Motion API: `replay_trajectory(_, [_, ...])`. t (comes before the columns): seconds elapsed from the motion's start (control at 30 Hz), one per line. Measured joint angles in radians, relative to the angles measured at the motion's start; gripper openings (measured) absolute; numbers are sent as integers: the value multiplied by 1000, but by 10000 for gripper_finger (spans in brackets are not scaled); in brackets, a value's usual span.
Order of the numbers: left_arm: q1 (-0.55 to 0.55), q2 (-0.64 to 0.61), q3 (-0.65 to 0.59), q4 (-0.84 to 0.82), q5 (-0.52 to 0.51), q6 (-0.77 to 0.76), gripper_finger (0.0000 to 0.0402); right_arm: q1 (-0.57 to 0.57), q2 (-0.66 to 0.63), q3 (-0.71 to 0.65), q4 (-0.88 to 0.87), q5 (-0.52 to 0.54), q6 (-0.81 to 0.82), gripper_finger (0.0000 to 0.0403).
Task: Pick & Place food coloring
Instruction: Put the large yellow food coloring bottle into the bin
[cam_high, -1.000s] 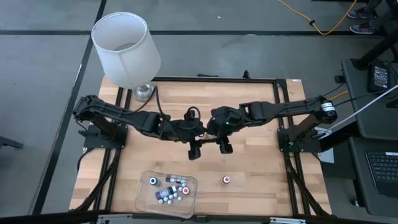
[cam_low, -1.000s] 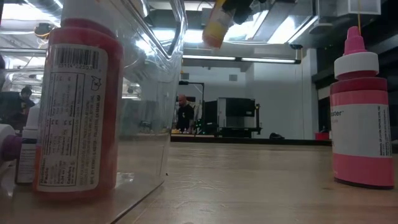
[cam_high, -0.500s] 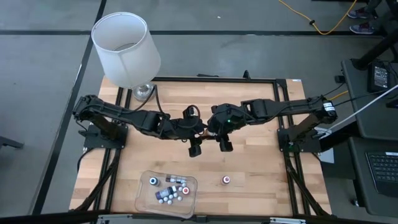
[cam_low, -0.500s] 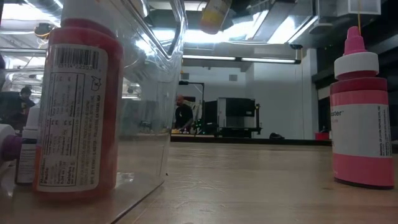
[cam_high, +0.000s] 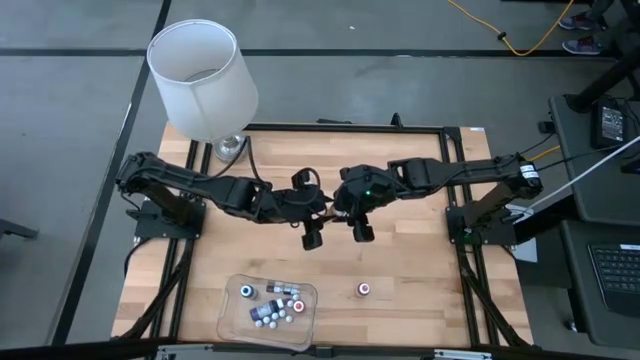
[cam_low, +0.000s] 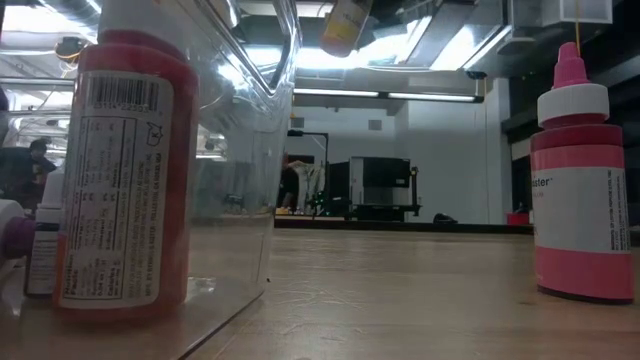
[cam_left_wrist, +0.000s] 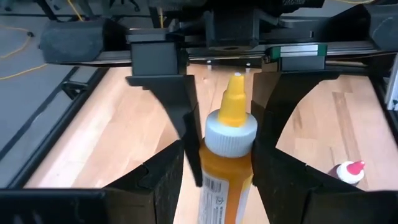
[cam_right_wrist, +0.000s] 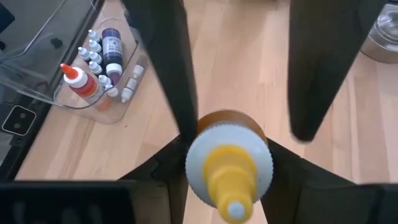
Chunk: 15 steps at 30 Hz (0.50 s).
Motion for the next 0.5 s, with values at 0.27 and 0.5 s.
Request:
replay_trajectory(0.27, [12,-40,-2,-79,-178,10,180,13,0,1,-14,-52,-4,154])
replay_trajectory(0.5, [20,-74,-2,-117,-48,-13,180,19,-1,1,-18,-20,-4,155])
